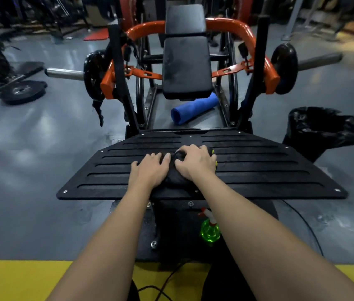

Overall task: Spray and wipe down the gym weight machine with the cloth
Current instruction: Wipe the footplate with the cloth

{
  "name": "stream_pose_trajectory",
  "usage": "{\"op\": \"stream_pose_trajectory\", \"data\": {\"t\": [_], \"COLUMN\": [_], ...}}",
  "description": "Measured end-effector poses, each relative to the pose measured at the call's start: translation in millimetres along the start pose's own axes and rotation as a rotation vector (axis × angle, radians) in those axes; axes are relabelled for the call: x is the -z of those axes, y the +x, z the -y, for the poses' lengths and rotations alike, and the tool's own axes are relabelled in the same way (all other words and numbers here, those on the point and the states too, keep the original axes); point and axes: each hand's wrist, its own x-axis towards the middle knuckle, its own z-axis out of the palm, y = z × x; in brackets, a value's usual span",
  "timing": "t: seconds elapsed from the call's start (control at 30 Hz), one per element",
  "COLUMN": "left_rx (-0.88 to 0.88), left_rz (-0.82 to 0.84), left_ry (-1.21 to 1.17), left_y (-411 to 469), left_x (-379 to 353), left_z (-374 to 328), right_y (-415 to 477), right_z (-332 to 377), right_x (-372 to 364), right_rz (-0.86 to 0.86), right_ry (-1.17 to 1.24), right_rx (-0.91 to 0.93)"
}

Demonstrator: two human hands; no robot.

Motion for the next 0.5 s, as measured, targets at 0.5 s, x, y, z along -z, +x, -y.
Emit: {"op": "stream_pose_trajectory", "data": {"t": [0.5], "left_rx": [-0.031], "left_rz": [0.013], "left_ry": [0.116], "left_y": [3.4], "left_x": [-5.2], "left_z": [5.7], "right_y": [-42.7], "right_z": [-177.0], "right_x": [110.7], "right_rz": [-0.198], "right_ry": [-0.104], "right_rx": [-0.655]}}
